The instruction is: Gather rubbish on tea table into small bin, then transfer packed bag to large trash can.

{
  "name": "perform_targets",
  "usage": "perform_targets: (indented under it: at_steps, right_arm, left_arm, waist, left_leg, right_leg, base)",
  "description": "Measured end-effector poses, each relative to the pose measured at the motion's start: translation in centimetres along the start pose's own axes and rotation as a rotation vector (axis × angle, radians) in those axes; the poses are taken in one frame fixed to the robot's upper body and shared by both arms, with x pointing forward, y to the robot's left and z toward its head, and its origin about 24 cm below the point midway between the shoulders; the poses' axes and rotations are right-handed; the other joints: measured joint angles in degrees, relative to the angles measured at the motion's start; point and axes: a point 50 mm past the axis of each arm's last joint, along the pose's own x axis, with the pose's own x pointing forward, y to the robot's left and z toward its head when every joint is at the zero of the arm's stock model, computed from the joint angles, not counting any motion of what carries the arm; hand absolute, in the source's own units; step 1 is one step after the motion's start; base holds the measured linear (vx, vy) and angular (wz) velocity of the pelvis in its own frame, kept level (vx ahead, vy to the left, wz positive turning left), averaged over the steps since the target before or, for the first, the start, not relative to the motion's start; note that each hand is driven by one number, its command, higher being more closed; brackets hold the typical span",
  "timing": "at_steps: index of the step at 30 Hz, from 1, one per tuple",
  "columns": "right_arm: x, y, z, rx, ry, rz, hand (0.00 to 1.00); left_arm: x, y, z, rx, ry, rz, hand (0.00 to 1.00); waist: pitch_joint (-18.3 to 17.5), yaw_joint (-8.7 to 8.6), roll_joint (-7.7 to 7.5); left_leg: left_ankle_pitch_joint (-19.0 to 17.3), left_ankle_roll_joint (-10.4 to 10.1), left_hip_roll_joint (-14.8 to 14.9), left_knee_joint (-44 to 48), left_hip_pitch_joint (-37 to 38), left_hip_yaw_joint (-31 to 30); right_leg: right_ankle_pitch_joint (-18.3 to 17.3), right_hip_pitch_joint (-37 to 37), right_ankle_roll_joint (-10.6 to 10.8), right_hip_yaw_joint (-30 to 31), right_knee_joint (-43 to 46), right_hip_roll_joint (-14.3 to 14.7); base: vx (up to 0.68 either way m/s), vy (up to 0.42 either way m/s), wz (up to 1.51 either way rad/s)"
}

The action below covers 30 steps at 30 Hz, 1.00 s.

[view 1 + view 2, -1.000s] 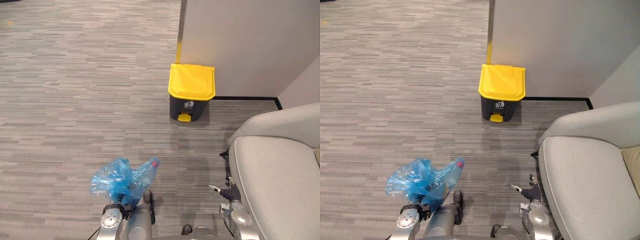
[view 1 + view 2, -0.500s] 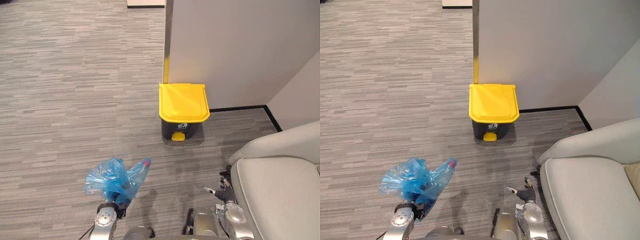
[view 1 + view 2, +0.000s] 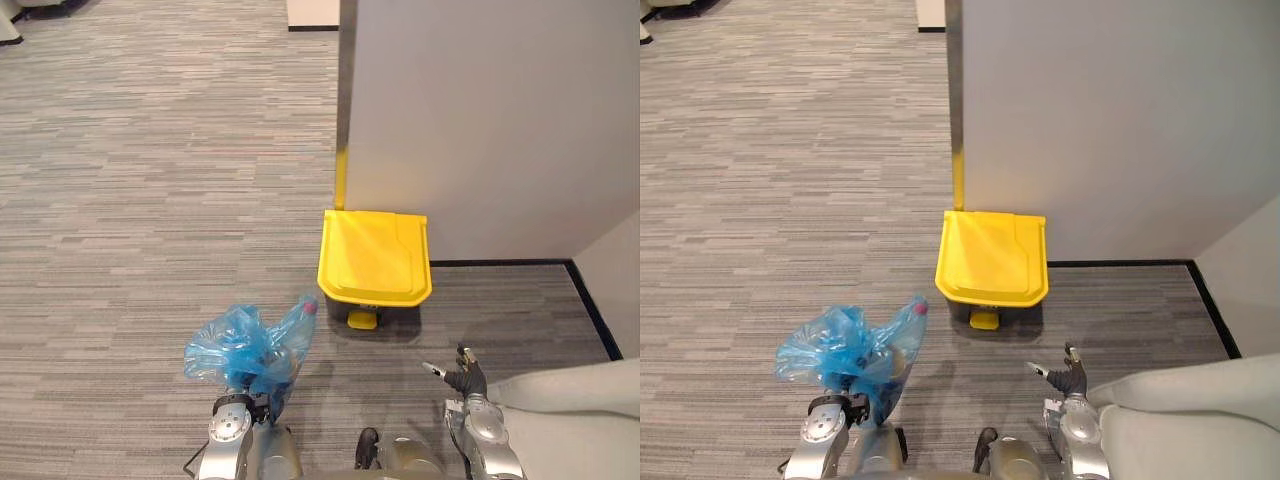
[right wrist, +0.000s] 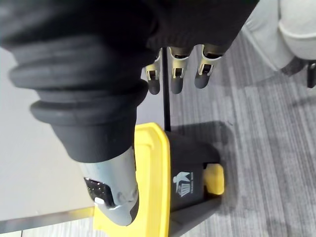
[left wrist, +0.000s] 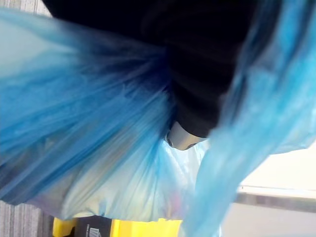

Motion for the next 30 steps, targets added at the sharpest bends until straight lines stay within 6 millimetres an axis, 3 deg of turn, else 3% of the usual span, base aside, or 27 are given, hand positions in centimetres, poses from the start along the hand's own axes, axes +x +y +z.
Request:
perform_targets:
  at_steps: [2, 3, 4, 5, 6, 10, 12, 14, 15, 17, 18, 20, 21, 22, 23, 26, 30]
  right_arm:
    - [-0.1, 0.0, -0.2, 0.007, 0.009, -0.004, 0.0]
    - [-0.4, -0.3, -0.7, 0.014, 0.026, -0.016, 0.0]
    - [-0.4, -0.5, -0.9, 0.017, 0.031, -0.024, 0.0]
    - [-0.5, -0.1, -1.7, 0.027, 0.076, -0.022, 0.0]
    - [-0.6, 0.1, -2.2, 0.03, 0.095, -0.021, 0.0]
    - [0.0, 0.5, -1.6, 0.029, 0.084, -0.008, 0.0]
    - [0.4, 0.9, -1.4, 0.024, 0.09, 0.003, 0.0]
    - [0.7, 1.3, -1.4, 0.013, 0.104, 0.014, 0.0]
    - [0.6, 1.2, -1.8, 0.006, 0.116, 0.015, 0.0]
    - [0.2, 0.9, -2.8, -0.018, 0.154, 0.014, 0.0]
    - [0.1, 0.9, -3.0, -0.022, 0.162, 0.014, 0.0]
    - [0.1, 0.9, -3.4, -0.036, 0.178, 0.019, 0.0]
    - [0.0, 0.9, -3.4, -0.036, 0.181, 0.019, 0.0]
    - [0.1, 0.5, -3.5, -0.045, 0.184, 0.01, 0.0]
    - [0.2, -0.3, -3.7, -0.064, 0.193, -0.003, 0.0]
    - [0.6, -1.0, -3.3, -0.074, 0.18, -0.017, 0.0]
    - [0.6, -1.5, -3.3, -0.057, 0.184, -0.04, 0.0]
  left_arm:
    - [0.0, -0.1, 0.0, 0.001, -0.001, -0.006, 1.0]
    - [0.0, -0.2, 0.0, -0.003, 0.001, -0.008, 1.0]
    - [0.0, -0.3, 0.0, -0.004, 0.003, -0.008, 1.0]
    - [0.0, 0.1, -0.5, 0.012, 0.025, -0.005, 1.0]
    - [0.0, 0.5, -0.8, 0.031, 0.036, -0.002, 1.0]
    - [-0.1, 1.1, -1.5, 0.051, 0.064, 0.006, 1.0]
    - [-0.1, 1.5, -1.7, 0.061, 0.075, 0.014, 1.0]
    - [-0.2, 1.7, -2.0, 0.068, 0.086, 0.017, 1.0]
    - [-0.3, 1.9, -2.0, 0.076, 0.087, 0.017, 1.0]
    - [-0.5, 2.0, -2.5, 0.085, 0.105, 0.015, 1.0]
    - [-0.5, 2.0, -2.6, 0.086, 0.109, 0.016, 1.0]
    - [0.0, 2.3, -2.5, 0.099, 0.113, 0.017, 1.0]
    - [0.1, 2.5, -2.5, 0.106, 0.114, 0.018, 1.0]
    - [0.4, 2.3, -2.5, 0.105, 0.12, 0.012, 1.0]
    - [0.5, 2.0, -2.4, 0.087, 0.118, 0.01, 1.0]
    - [0.6, 1.9, -2.3, 0.075, 0.111, 0.012, 1.0]
    - [0.5, 1.8, -2.3, 0.075, 0.113, 0.007, 1.0]
  waist:
    - [0.0, 0.29, 0.07]
    - [-0.5, 0.35, 0.91]
    - [-0.6, 0.43, 1.24]
    - [-0.9, 0.76, -0.7]
    - [-1.7, 0.69, -2.11]
    - [-1.9, 0.79, -2.48]
    - [-1.9, 0.97, -2.37]
    - [-1.9, 0.75, -2.32]
    - [-2.0, 0.66, -2.53]
    - [-2.2, -1.37, -2.35]
    - [-2.4, -1.72, -2.34]
    - [-2.9, -2.39, -2.98]
    - [-2.9, -2.38, -3.09]
    - [-3.0, -2.78, -3.38]
    - [-3.1, -2.86, -2.28]
    - [-3.7, -2.98, -1.17]
    - [-3.8, -3.1, -0.91]
  left_leg:
    - [0.4, 0.0, -1.7, -12.7, -0.3, 0.8]
    - [4.8, -0.5, -3.4, -24.5, 0.9, 0.1]
    - [9.3, -0.2, -3.8, -27.0, 1.4, -0.4]
    - [10.0, 0.2, -5.6, -28.3, 2.7, 0.0]
    - [9.6, 0.8, -7.6, -29.7, 3.4, 0.4]
    - [7.9, 2.6, -9.9, -29.5, 5.4, 3.4]
    - [5.2, 2.6, -10.7, -29.6, 7.3, 4.5]
    - [3.3, 2.3, -11.7, -32.2, 10.2, 6.6]
    - [3.3, 2.3, -12.5, -33.2, 11.3, 6.6]
    - [3.6, 2.9, -13.5, -36.2, 14.6, 5.9]
    - [3.8, 3.2, -13.5, -36.8, 15.1, 5.9]
    - [4.6, 3.0, -12.7, -36.4, 15.1, 5.7]
    - [4.7, 2.9, -12.5, -36.0, 14.8, 5.5]
    - [4.5, 2.6, -12.9, -35.0, 14.5, 3.5]
    - [4.9, 2.0, -11.9, -35.2, 14.4, 1.5]
    - [5.5, 1.0, -11.1, -38.2, 15.8, -0.2]
    - [5.9, 0.5, -10.7, -41.6, 18.8, -0.2]
  right_leg:
    - [-0.8, 1.4, 1.4, 0.2, -0.6, -0.6]
    - [-1.9, 1.5, 3.4, 0.5, 0.3, -0.8]
    - [-2.4, 1.6, 4.1, 0.9, 0.7, -0.6]
    - [-2.6, 1.6, 5.0, 3.3, 0.5, -1.7]
    - [-2.6, 1.7, 6.0, 4.5, -1.2, -3.1]
    - [-2.6, 2.2, 7.2, 9.2, -1.4, -5.6]
    - [-3.9, 1.1, 9.3, 11.0, 2.1, -6.9]
    - [-4.3, -3.8, 10.0, 12.9, 13.0, -8.6]
    - [-4.1, -5.2, 10.2, 12.8, 16.5, -9.4]
    - [-2.8, -8.5, 8.7, 11.6, 24.5, -11.0]
    - [-3.5, -8.8, 8.3, 11.3, 23.7, -10.8]
    - [-4.6, -10.0, 7.3, 10.4, 15.3, -8.1]
    - [-3.4, -10.2, 6.8, 10.5, 11.2, -6.9]
    - [-0.1, -9.1, 6.3, 10.3, 7.3, -5.5]
    - [1.3, -7.0, 5.8, 10.1, 4.2, -4.3]
    - [2.4, -4.8, 5.4, 9.3, -0.2, -3.0]
    - [4.7, -0.2, 5.6, 8.8, -6.9, -1.8]
  base:
    - [0.23, 0.166, 0.03]
    - [0.19, 0.165, -0.03]
    - [0.3, 0.231, -0.13]
    - [0.24, 0.171, -0.1]
    - [0.28, 0.201, -0.09]
    - [0.17, 0.136, -0.29]
    - [0.07, 0.081, -0.48]
    - [0.02, 0.086, -0.63]
    - [0.07, 0.116, -0.35]
    - [0.12, 0.099, -0.01]
    - [0.12, 0.031, 0.04]
    - [0.18, -0.058, 0.1]
    - [0.22, -0.134, 0.3]
    - [0.22, -0.087, 0.28]
    - [0.21, -0.076, 0.17]
    - [0.17, -0.068, -0.02]
    - [0.09, -0.012, 0.01]
